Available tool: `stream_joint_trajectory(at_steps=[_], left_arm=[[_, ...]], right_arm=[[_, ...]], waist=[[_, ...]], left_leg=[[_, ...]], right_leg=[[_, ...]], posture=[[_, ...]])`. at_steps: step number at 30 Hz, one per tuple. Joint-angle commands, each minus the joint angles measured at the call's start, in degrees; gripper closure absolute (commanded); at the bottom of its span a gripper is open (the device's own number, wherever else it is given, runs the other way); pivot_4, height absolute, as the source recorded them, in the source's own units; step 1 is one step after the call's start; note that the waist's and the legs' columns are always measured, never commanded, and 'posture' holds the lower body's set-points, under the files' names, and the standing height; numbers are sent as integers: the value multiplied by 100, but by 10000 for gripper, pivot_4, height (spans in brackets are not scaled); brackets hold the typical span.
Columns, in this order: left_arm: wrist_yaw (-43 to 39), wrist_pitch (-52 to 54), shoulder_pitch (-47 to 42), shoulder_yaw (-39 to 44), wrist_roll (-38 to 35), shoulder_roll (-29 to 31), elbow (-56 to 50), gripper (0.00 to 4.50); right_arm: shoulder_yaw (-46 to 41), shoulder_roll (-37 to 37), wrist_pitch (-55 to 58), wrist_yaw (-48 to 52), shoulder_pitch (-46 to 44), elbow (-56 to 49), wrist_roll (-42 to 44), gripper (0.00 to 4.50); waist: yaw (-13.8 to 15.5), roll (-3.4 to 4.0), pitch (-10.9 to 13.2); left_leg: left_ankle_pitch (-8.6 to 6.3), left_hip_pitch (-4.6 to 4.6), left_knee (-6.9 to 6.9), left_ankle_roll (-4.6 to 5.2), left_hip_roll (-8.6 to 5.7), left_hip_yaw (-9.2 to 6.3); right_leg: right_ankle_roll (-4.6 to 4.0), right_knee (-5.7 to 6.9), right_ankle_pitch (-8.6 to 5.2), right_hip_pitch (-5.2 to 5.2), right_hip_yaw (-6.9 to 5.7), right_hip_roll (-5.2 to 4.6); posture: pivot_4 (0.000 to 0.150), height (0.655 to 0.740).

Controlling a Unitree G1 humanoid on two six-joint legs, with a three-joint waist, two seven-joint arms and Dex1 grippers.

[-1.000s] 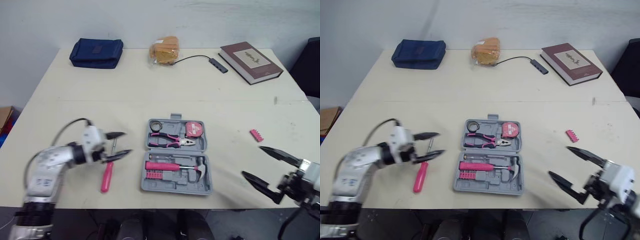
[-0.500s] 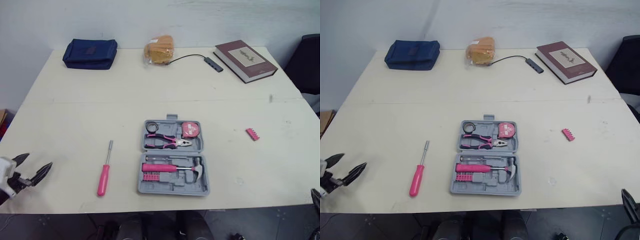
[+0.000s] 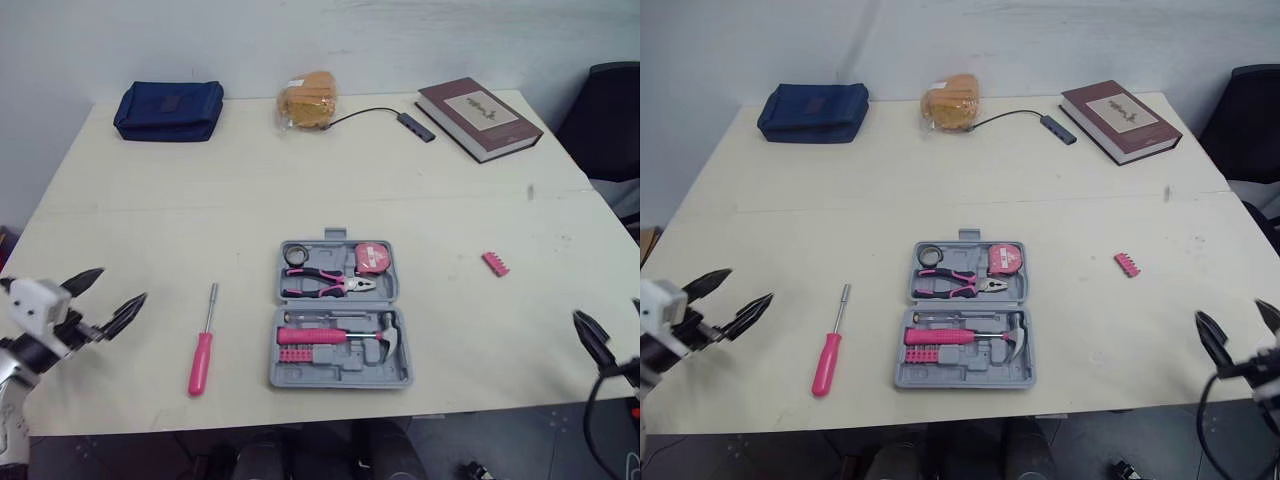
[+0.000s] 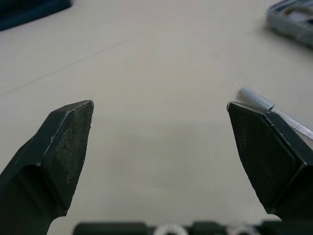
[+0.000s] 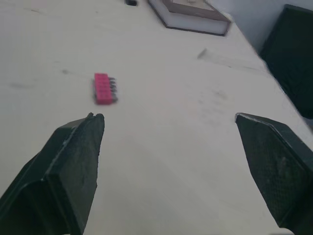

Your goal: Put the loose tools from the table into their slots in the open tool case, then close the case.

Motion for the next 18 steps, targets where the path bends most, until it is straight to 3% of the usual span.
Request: stream_joint_trajectory(at_steps=[1,9,18], left_arm=[[-68,683,-354,-467,-478,84,-963,831],[-69,2513,-894,-1393,-1703,189,-2756,831],[89,3004,-1018,-1699,-1924,137,-3372,831]], right_arm=[[522,-353,671,443,-486,-176,266,0],[1561,-847,1179,922,-2097,1651,-425,0],[2003,-643,840,847,-3150,3169,-1011,0]], waist=[[2,-1,0],[8,-6,4],[0,-4,5]], left_leg=[[1,0,2,2,0,0],[16,-8,7,26,-27,4],[29,-11,10,35,-44,4]], right_leg=[[1,0,1,1,0,2],[15,-1,7,2,-3,16],[30,-2,16,3,2,13]], posture=[[1500,7400],[1500,7400],[1500,7400]])
